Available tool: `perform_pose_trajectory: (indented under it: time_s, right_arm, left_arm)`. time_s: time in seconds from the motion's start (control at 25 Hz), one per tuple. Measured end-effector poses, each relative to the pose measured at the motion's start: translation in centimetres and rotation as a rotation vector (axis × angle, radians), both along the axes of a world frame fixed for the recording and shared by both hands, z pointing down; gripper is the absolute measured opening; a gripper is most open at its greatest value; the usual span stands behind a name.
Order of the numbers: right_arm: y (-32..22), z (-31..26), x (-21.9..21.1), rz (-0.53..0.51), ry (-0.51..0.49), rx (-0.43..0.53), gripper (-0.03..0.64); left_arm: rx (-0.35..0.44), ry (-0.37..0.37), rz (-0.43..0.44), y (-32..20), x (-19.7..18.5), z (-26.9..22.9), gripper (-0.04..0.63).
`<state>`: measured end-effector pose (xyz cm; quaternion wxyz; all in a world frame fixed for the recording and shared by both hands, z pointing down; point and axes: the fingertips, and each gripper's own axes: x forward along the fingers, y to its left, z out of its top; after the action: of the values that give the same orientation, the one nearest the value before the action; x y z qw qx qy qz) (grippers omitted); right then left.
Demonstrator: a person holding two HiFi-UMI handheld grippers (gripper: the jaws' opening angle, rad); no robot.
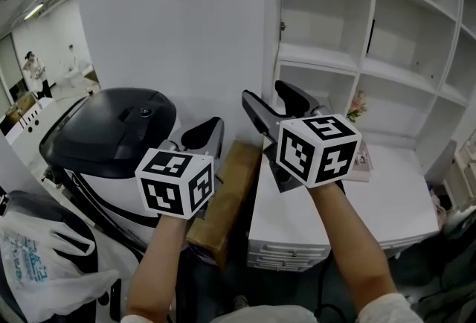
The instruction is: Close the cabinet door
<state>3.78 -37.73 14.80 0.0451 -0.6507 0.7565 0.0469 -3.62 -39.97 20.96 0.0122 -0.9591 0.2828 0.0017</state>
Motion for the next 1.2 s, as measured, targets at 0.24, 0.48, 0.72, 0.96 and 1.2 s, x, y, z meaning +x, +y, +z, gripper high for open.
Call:
perform_pose_trajectory:
  time_s: [0.24, 0.48, 0.72, 0.96, 1.2]
  right_arm:
    - [-1.0, -0.3, 0.3, 0.04, -0.006, 0.005, 0.282]
    - [-1.0, -0.4, 1.1, 0.08, -0.018, 0.011, 0.245]
    - [-0.9, -0.4, 1.2, 0.072, -0.008, 0.011, 0.238]
    - [-0.5, -0.4, 1.6, 0.06, -0.008, 0.007, 0.233]
    - [0.3, -0.3, 2.4, 0.058, -0.009, 0.01, 0.221]
  left_arm:
    - [0.003, 0.001, 0.064, -1.0, 1.0, -0.1, -0.003]
    - [0.007, 0.005, 0.107, -1.3, 2.0, -0.3, -0.004]
    - [0.011, 0.004, 0.122, -1.4, 2.7, -0.4, -0.003]
    - [0.016, 0.008, 0.137, -1.4, 3.2, -0.6, -0.003]
    - [0.027, 0.004, 0.166, -0.6, 4.5, -0.8, -0.003]
